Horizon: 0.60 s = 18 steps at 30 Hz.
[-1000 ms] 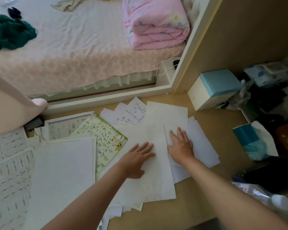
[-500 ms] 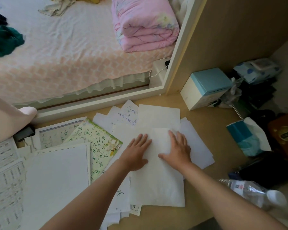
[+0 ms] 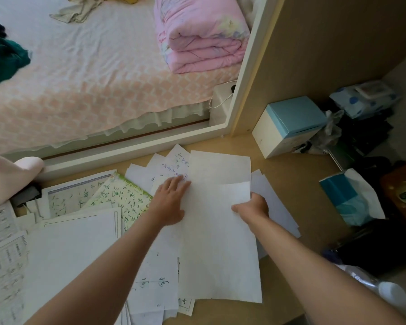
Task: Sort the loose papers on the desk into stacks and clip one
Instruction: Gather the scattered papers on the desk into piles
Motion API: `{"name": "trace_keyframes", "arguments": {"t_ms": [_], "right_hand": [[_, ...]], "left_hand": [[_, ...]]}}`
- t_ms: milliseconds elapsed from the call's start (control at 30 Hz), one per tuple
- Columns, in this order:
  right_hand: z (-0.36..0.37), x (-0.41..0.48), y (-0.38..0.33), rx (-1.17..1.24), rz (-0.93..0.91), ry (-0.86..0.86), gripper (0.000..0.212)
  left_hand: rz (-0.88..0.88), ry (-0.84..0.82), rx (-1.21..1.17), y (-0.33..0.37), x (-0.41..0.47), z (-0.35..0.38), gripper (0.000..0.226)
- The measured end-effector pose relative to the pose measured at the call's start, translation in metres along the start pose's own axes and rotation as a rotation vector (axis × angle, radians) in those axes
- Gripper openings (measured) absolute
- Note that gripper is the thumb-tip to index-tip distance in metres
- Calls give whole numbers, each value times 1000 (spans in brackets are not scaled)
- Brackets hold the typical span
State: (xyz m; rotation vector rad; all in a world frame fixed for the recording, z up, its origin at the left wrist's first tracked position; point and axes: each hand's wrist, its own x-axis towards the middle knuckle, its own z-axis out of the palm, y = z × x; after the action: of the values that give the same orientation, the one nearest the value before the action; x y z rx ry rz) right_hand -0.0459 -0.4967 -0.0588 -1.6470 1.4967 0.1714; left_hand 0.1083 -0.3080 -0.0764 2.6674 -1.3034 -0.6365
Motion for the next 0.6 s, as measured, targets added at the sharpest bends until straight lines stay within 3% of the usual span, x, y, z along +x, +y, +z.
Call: {"name": "trace_keyframes", "arguments": {"t_ms": [100,167,233,300,367,433,600], "right_hand": [[-9,0,3,-41,-77,136,23],[-18,2,6,54,-102,197,28],[-27,6,10,160,-98,189,17],[-33,9,14,260,-97,137,11],[-38,11,16,367,-86,102,9],[-40,13,18,446,-68,101,8],[-39,16,12,593,31,84,9]], "left_hand": [[42,-94,75,-26,8,-12,119],[79,-78,163,-30,14,-17,119],[97,-60,244,-27,22,-23,107],[81,-56,233,-24,31,-27,79],[12,-78,91,-20,35,-30,43],[-109,-42,-121,-17,35,-33,21],[-450,200,-666,-23,25,-50,19]]}}
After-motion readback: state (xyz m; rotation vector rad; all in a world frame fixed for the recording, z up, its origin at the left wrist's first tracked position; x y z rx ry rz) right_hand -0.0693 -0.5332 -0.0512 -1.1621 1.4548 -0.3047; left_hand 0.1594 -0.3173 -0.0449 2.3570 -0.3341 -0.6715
